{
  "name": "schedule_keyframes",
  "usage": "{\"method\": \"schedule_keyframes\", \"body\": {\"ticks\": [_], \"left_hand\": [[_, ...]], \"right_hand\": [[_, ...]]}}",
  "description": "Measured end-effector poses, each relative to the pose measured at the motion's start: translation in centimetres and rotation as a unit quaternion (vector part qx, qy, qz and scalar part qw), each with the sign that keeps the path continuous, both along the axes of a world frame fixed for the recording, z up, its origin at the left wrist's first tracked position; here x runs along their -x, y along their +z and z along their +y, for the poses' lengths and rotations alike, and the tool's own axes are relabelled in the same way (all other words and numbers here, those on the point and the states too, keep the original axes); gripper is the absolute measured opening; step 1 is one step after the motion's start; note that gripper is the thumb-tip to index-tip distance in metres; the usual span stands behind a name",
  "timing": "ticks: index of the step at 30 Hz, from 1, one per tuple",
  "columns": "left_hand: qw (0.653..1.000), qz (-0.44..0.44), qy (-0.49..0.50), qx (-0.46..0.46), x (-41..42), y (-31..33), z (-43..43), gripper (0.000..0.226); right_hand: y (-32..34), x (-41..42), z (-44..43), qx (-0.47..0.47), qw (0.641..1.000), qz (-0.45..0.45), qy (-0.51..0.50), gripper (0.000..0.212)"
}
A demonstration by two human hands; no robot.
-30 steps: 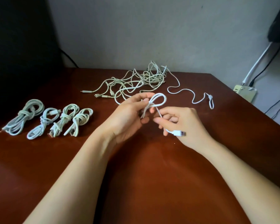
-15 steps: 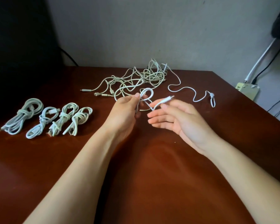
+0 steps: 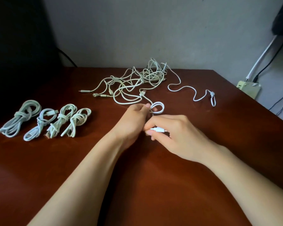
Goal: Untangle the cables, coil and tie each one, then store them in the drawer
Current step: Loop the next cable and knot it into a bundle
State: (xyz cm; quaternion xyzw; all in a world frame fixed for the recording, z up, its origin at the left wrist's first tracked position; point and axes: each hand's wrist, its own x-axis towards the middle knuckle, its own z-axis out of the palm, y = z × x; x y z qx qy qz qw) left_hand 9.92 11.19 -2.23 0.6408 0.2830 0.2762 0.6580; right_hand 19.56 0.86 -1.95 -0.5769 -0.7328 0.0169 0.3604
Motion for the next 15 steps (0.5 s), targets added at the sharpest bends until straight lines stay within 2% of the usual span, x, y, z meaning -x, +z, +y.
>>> {"method": "schedule_keyframes", "body": {"ticks": [3,7,11,12,15], "left_hand": [[1.000,-0.008,-0.023,-0.006,0.1,-0.2,0.3,0.028],[0.988,0.063,-0.051,-0.130,0.1,-0.8,0.7,0.021],[0.960,0.118,-0.083,-0.239,-0.7,-0.9,-0.1,0.041],[0.956,0.121,-0.097,-0.249,-0.8,-0.8,-0.3,0.045],[0.965,0.097,-0.133,-0.204,-0.8,-0.6,-0.7,0.031]], "right_hand": [[0.1,-0.3,0.2,-0.055,0.998,0.011,0.002,0.010],[0.7,-0.9,0.2,-0.099,0.994,0.042,-0.028,0.017],[1.0,-1.8,0.4,-0.108,0.988,0.068,-0.083,0.018],[1.1,-2.1,0.5,-0.106,0.986,0.086,-0.098,0.018],[1.0,-3.2,0.9,-0.109,0.973,0.133,-0.154,0.014]]}}
